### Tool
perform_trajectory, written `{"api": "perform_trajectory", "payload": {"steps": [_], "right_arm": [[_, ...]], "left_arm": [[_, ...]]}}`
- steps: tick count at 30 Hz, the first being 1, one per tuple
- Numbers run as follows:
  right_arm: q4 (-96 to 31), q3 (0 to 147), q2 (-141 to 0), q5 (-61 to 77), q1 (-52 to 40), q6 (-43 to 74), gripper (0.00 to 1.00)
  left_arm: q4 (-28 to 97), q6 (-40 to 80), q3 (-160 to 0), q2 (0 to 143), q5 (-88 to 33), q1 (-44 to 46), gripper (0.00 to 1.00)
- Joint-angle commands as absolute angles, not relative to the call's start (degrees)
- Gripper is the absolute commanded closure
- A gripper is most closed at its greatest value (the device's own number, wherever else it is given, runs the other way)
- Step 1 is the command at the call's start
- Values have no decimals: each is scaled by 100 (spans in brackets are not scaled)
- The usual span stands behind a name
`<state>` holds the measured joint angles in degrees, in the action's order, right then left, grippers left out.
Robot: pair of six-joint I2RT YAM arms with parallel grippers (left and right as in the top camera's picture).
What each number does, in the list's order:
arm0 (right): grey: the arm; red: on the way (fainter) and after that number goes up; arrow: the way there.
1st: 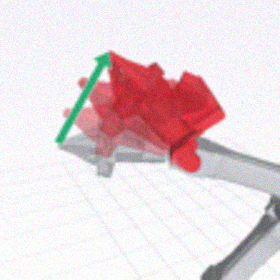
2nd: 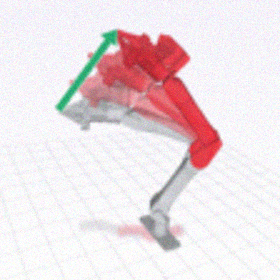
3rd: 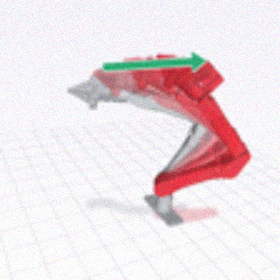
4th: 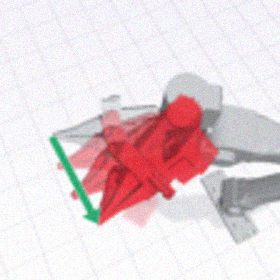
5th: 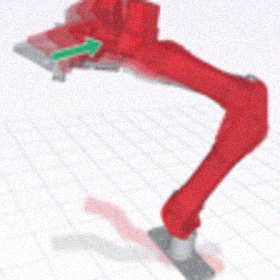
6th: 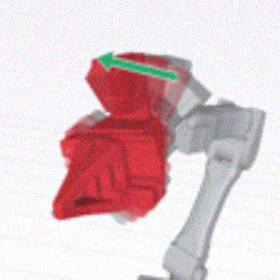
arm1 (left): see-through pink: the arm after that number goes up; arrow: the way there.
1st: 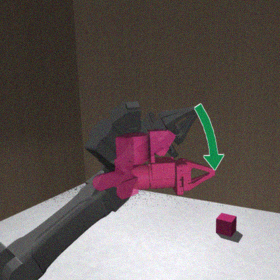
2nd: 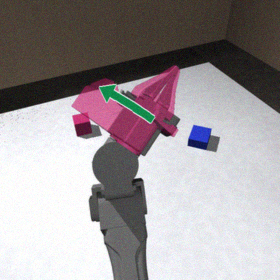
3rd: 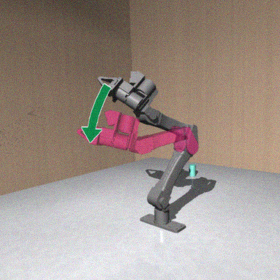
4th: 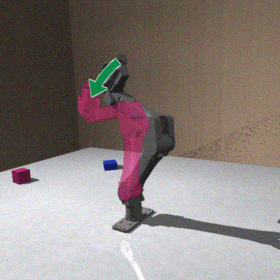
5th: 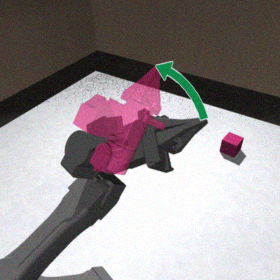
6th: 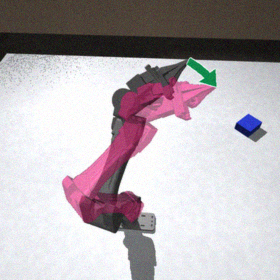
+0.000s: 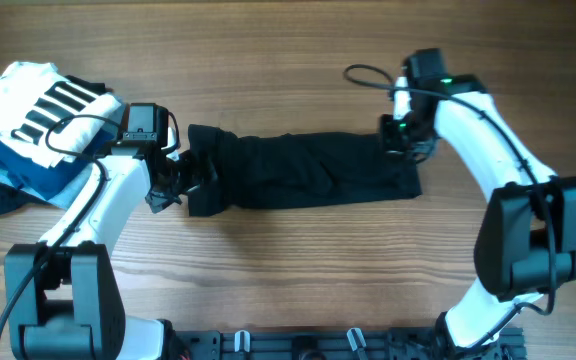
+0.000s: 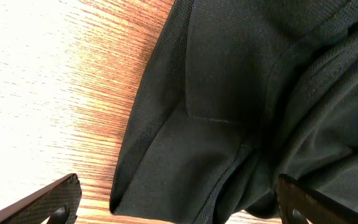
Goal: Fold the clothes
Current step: 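Straighten the folded strip ends with both grippers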
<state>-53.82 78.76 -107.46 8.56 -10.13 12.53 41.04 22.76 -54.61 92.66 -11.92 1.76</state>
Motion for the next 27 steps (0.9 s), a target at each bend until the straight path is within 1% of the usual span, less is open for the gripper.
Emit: {"api": "perform_trajectory", "payload": {"steps": [1, 4, 8, 9, 10, 11, 12, 13, 14, 16, 18, 22, 25, 27], "right_arm": [[-5242, 7959, -10842, 950, -1413, 1844, 96], [-5236, 7957, -11028, 996, -1588, 1968, 96], [-5092, 7950, -11091, 1549, -1682, 1946, 96], [-5015, 7950, -11091, 1699, -1688, 1946, 94], [-4923, 7950, -11091, 1964, -1697, 1929, 85], [-4901, 7950, -11091, 2257, -1697, 1717, 81], [-4978, 7950, -11091, 3022, -1697, 849, 71], [-5046, 7950, -11091, 3393, -1697, 436, 65], [-5105, 7950, -11091, 3634, -1697, 209, 64], [-5142, 7950, -11076, 3612, -1673, 150, 71], [-5148, 7953, -10962, 3258, -1570, 263, 73], [-5236, 7953, -10527, 884, -1365, 1726, 74], [-5336, 7878, -10575, 932, -1448, 1647, 75], [-5269, 7706, -10597, 1203, -1584, 1527, 76]], "left_arm": [[4145, 2161, -5557, 9177, -1264, 148, 0], [4185, 2158, -5557, 9177, -1264, 148, 0], [4209, 2139, -5557, 9177, -1262, 148, 0], [4209, 2141, -5557, 9177, -1264, 148, 0], [4209, 2139, -5557, 9177, -1262, 148, 0], [4211, 2139, -5557, 9177, -1262, 148, 0], [4209, 2139, -5557, 9177, -1260, 148, 0], [4209, 2139, -5557, 9177, -1262, 148, 0], [4209, 2139, -5557, 9177, -1262, 148, 0], [4209, 2139, -5557, 9177, -1262, 148, 0], [4211, 2139, -5557, 9177, -1262, 148, 0], [4211, 2141, -5557, 9177, -1262, 148, 0], [4211, 2141, -5557, 9177, -1262, 148, 0], [4211, 2141, -5557, 9177, -1262, 148, 0]]}}
